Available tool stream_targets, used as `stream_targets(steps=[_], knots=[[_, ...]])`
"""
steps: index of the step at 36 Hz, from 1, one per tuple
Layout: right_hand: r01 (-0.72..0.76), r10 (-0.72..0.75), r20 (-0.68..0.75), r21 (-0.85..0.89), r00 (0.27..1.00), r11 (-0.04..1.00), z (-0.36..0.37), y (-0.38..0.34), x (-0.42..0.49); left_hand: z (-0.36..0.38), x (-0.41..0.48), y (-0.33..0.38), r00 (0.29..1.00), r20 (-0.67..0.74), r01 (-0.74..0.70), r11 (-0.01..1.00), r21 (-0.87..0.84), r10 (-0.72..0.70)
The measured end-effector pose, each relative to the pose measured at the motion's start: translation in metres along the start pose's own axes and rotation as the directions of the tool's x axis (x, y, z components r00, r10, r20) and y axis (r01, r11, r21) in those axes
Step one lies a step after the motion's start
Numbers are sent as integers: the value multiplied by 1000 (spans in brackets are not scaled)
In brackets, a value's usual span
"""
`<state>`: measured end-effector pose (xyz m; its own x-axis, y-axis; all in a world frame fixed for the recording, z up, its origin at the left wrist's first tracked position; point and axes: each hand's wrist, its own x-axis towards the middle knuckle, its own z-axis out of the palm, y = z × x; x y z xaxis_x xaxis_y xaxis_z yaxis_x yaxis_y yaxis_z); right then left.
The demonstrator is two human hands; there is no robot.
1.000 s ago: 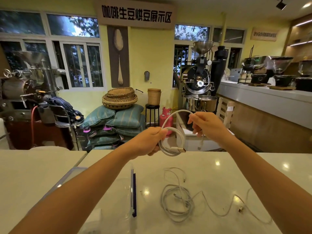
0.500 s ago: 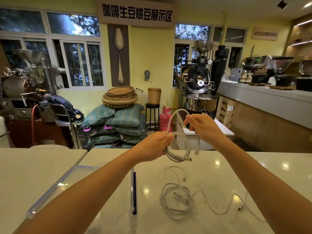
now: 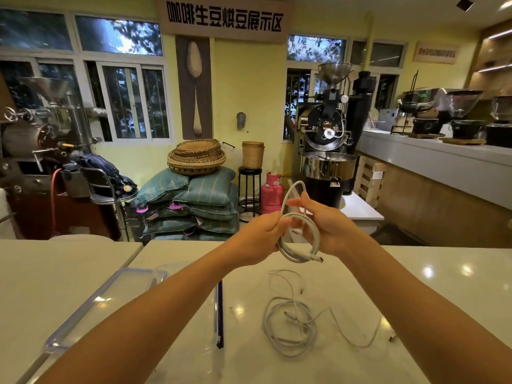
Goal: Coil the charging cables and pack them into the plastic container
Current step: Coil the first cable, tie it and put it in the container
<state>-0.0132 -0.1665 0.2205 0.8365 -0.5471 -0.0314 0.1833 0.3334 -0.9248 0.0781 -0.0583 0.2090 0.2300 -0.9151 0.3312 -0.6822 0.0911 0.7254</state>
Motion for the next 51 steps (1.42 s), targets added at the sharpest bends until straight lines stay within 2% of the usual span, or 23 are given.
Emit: stream_targets(steps=[3,5,10,16,20,22,26,28,32,35,38,42,47,51], knots=[[-81,79,25,143,997,986,4,5,0,1,1,-3,998,-68,-14,1000,19,15],[-108,104,35,167,994,980,6,7,0,-1,2,-7,992,-130,6,999,48,0],[-118,123,55,-86,991,989,1,6,-1,-9,5,-14,964,-266,59,982,178,-9],[23,-4,75,-259,997,966,3,7,1,-10,8,-20,962,-272,118,939,323,-27],[92,-75,86,-218,994,972,5,10,1,-13,7,-14,946,-312,194,922,334,-86],[158,-133,115,-250,984,955,8,12,-1,-14,8,-11,943,-322,207,913,352,-90],[290,-190,239,-517,952,806,18,18,-8,-14,10,-3,936,-337,238,893,383,-104],[317,-226,222,-625,948,714,23,19,-10,-13,11,-2,929,-348,261,883,390,-121],[344,-338,157,-711,928,614,28,25,-7,-12,14,-6,924,-359,290,850,439,-130],[348,-400,145,-793,905,500,28,28,-8,-13,17,-11,918,-376,313,820,480,-130],[395,-470,173,-813,866,428,29,30,-13,-16,20,-18,901,-407,354,793,496,-148],[487,-546,287,-833,787,265,31,29,-27,-20,26,-29,878,-443,401,786,470,-182],[614,-611,394,-765,686,196,35,22,-47,-27,27,-36,841,-473,473,779,412,-260],[651,-613,444,-743,654,156,29,6,-55,-29,22,-32,832,-467,467,832,299,-299]])
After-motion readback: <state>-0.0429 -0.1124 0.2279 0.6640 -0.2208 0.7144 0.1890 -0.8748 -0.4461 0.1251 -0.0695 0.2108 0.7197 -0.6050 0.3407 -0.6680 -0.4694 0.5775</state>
